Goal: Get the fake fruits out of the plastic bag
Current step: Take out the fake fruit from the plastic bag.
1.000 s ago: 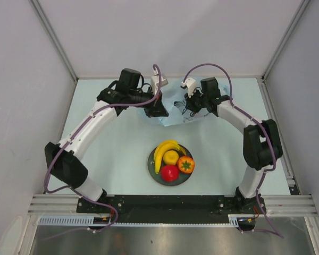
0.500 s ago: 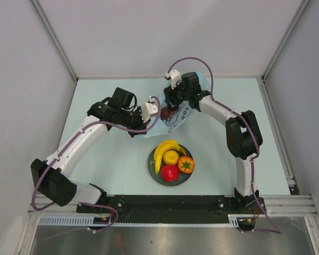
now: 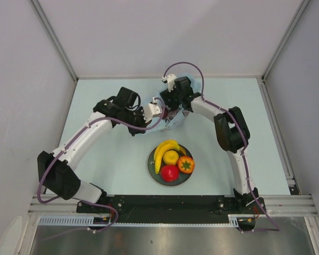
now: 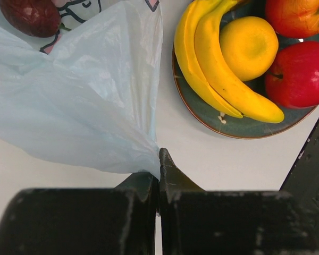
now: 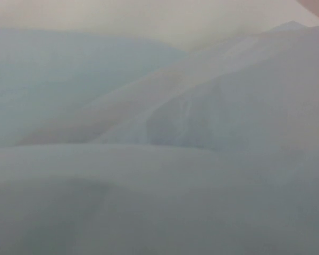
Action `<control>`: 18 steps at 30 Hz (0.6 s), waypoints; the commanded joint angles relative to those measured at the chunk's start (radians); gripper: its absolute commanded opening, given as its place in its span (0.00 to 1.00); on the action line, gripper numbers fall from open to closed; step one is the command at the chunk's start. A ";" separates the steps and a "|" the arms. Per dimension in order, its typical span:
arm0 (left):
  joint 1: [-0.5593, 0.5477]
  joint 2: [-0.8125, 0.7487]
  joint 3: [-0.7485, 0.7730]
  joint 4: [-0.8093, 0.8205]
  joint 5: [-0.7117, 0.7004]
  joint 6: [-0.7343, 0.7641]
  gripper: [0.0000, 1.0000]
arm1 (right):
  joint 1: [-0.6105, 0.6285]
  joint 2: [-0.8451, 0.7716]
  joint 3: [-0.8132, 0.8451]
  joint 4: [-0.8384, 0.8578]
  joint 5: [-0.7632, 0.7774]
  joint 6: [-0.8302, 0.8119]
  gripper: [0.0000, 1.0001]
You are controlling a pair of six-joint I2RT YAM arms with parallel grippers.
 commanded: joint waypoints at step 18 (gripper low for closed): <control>0.053 0.163 0.134 0.194 0.084 -0.253 0.00 | -0.085 -0.279 -0.026 -0.145 -0.420 -0.017 0.42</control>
